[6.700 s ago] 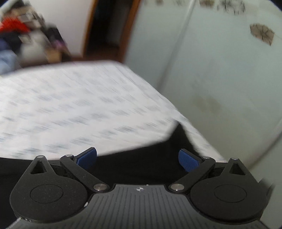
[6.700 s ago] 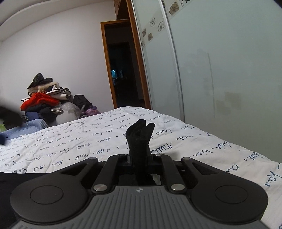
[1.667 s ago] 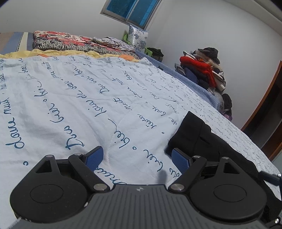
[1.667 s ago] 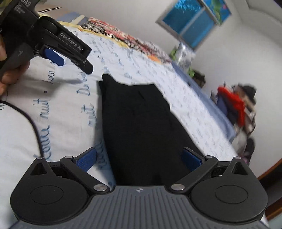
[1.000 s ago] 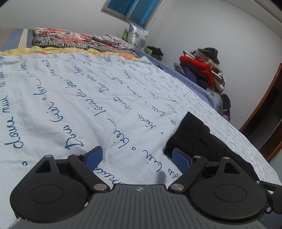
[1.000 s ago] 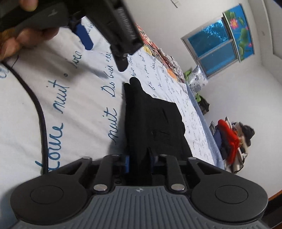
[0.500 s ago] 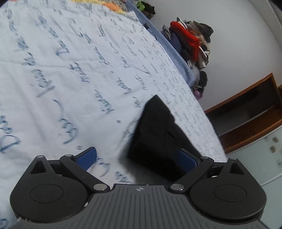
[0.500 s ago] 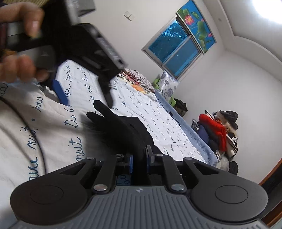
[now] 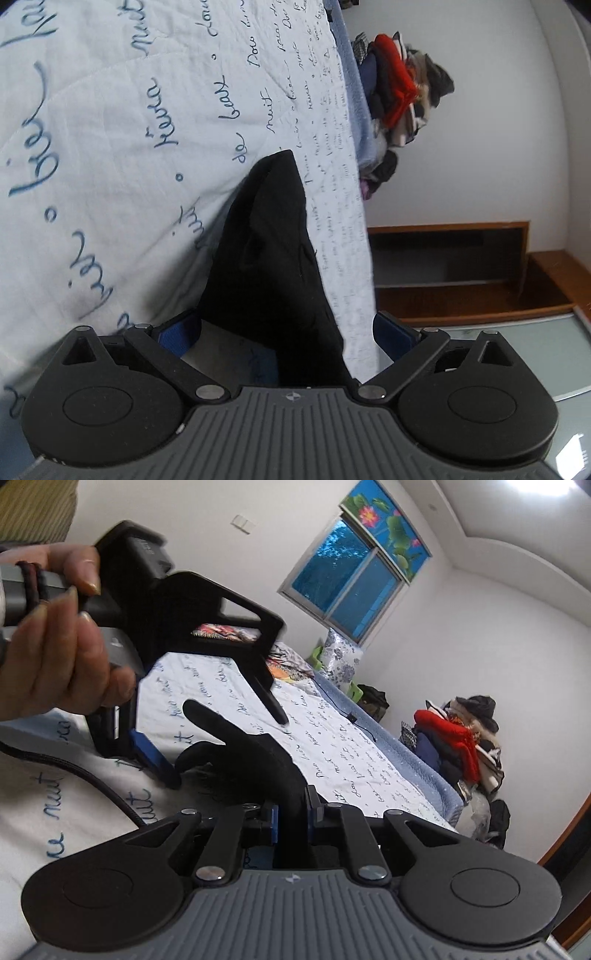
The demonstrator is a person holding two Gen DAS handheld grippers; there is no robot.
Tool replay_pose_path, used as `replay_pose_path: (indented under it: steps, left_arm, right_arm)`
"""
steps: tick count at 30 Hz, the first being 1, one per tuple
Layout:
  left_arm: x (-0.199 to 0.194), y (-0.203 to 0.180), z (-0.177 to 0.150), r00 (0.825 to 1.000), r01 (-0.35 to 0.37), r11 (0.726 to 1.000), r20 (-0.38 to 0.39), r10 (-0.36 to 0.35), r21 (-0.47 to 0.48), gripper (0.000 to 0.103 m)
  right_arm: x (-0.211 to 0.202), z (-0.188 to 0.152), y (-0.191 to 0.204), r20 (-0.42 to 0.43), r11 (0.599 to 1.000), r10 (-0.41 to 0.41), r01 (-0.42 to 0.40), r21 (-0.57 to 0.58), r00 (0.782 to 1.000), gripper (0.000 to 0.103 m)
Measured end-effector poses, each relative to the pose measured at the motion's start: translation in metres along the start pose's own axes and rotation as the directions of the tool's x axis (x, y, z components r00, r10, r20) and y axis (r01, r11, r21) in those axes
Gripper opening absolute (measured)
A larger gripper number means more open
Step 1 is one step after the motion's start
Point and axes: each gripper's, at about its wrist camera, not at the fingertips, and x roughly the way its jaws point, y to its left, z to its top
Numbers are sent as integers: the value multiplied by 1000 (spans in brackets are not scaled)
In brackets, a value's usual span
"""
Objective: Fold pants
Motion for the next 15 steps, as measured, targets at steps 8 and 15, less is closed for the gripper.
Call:
replay_pose_path:
  steps: [8, 15]
  left_arm:
    - [9, -1, 9, 999, 7, 999, 50, -5, -46, 101]
    - [37, -28, 28, 970, -244, 959, 41, 240, 142, 21]
  right_arm:
    - [-1, -2, -12, 3, 997, 13, -14, 78, 1000, 12]
    - [0, -8, 10, -39, 998, 60, -59, 28, 997, 12]
